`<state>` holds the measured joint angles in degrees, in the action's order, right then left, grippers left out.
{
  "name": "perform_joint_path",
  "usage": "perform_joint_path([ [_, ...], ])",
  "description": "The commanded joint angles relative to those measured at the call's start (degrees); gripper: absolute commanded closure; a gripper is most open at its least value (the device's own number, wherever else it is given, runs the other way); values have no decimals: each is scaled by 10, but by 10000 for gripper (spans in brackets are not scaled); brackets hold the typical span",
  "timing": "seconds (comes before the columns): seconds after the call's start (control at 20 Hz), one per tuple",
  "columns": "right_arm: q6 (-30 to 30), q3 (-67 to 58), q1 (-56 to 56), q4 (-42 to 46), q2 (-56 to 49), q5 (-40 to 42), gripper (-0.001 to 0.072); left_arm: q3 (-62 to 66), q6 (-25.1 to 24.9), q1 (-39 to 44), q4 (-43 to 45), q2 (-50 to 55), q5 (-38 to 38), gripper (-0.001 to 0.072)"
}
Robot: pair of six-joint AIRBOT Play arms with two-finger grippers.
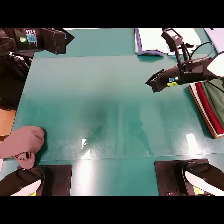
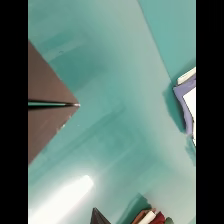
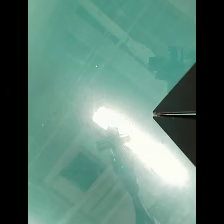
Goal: Fold the shirts.
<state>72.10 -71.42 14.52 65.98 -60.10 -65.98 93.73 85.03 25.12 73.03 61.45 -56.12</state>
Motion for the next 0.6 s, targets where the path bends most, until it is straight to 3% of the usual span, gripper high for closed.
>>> perform_joint_path([
  [0.0,2,0,0,0,0,0,695,0,0,0,0,0,4,678],
  [0.55,10,0,0,0,0,0,695,0,1,0,0,0,5,678],
])
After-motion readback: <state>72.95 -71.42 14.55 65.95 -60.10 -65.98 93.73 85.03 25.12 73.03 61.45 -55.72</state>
